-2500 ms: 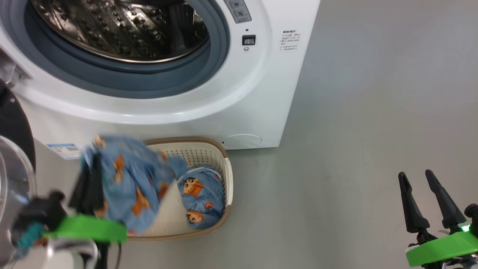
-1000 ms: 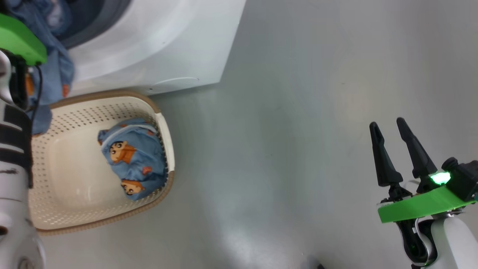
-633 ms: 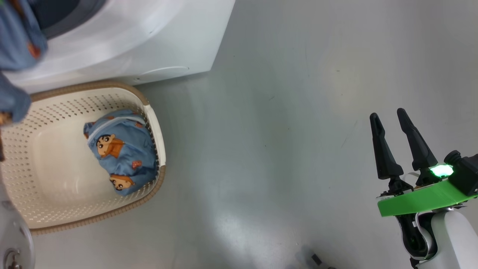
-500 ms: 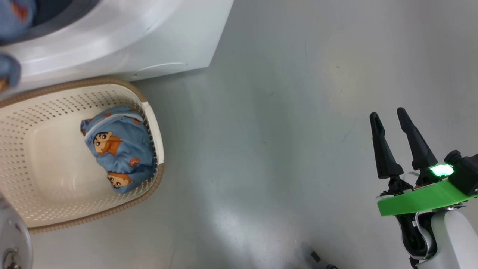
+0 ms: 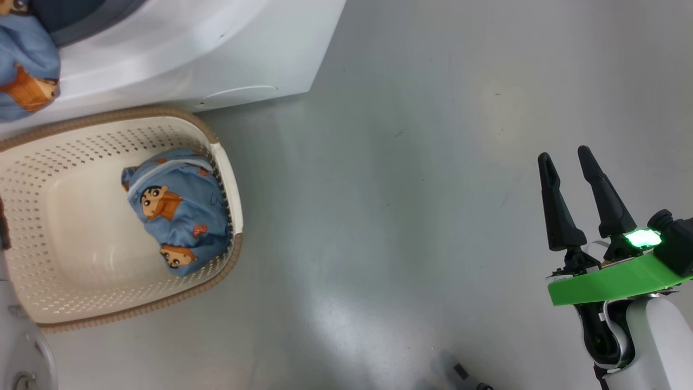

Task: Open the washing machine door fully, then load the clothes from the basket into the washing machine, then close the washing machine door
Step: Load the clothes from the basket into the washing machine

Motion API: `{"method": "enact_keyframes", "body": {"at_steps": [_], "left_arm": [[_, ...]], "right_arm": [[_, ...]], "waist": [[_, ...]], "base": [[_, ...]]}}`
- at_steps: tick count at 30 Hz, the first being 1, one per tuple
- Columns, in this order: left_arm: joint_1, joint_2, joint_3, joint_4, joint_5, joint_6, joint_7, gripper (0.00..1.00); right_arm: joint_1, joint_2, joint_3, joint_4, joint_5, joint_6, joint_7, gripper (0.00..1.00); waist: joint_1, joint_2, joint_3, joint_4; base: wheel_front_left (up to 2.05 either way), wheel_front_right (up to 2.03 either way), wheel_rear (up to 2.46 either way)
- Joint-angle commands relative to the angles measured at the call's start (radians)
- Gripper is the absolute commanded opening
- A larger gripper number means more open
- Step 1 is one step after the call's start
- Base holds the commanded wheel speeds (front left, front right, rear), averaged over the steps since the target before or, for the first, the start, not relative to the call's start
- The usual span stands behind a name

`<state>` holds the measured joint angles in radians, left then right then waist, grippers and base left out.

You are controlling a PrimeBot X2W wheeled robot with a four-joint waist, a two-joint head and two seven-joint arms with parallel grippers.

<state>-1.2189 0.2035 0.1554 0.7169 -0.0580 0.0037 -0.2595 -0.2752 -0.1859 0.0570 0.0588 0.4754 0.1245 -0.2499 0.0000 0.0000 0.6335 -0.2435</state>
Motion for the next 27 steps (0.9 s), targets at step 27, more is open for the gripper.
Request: {"method": "enact_keyframes", "body": {"at_steps": [27], "left_arm": [[0.412, -0.119, 0.027, -0.206, -0.006, 0.007, -0.002, 1.0]], "right_arm": [[0.045, -0.056, -0.026, -0.045, -0.012, 0.006, -0.012, 1.0]], "waist": [[0.0, 0.0, -0.052, 0.122]], "base": [[0.0, 0.0, 0.0]]}}
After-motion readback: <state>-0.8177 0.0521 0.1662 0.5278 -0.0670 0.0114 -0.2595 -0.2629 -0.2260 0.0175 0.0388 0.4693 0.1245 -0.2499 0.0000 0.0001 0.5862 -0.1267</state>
